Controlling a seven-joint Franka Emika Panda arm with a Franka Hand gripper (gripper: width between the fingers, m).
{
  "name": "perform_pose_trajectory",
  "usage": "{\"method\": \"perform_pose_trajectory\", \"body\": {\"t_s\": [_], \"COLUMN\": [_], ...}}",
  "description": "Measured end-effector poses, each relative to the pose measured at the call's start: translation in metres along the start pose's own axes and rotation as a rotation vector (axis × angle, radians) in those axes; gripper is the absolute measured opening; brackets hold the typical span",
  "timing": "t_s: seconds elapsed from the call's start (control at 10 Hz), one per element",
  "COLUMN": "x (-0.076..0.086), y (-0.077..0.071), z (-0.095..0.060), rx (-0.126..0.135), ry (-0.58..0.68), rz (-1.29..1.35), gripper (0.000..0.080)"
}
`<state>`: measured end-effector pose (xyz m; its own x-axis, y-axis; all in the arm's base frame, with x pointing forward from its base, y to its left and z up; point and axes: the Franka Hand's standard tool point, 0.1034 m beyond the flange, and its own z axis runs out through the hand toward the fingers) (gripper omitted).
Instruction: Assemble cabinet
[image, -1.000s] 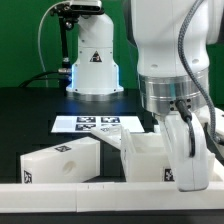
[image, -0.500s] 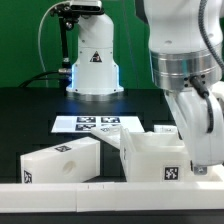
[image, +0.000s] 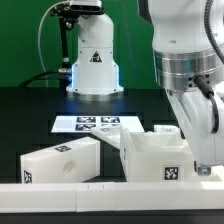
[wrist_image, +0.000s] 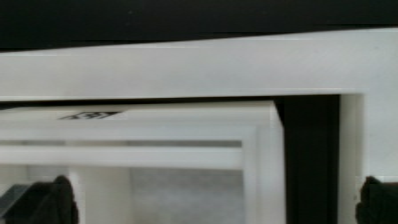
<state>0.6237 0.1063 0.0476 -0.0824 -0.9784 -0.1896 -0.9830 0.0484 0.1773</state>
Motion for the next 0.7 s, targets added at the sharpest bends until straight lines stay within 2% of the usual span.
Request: {"method": "perform_pose_trajectory", "body": {"t_s": [0.1,0.3,0.4,0.7], "x": [0.0,0.01,0.013,0.013], "y": [-0.007,-0.017,-0.02,-0.02], "z": [-0.005,-0.011,-0.015,-0.015], "rx": [0.042,0.138,0.166,0.164], "ry": [-0.008,-0.044,-0.062,-0.064], "rz": [-0.002,0.001,-0.007,-0.012], "gripper": [0.0796,0.0796,0.0796,0.0796]}}
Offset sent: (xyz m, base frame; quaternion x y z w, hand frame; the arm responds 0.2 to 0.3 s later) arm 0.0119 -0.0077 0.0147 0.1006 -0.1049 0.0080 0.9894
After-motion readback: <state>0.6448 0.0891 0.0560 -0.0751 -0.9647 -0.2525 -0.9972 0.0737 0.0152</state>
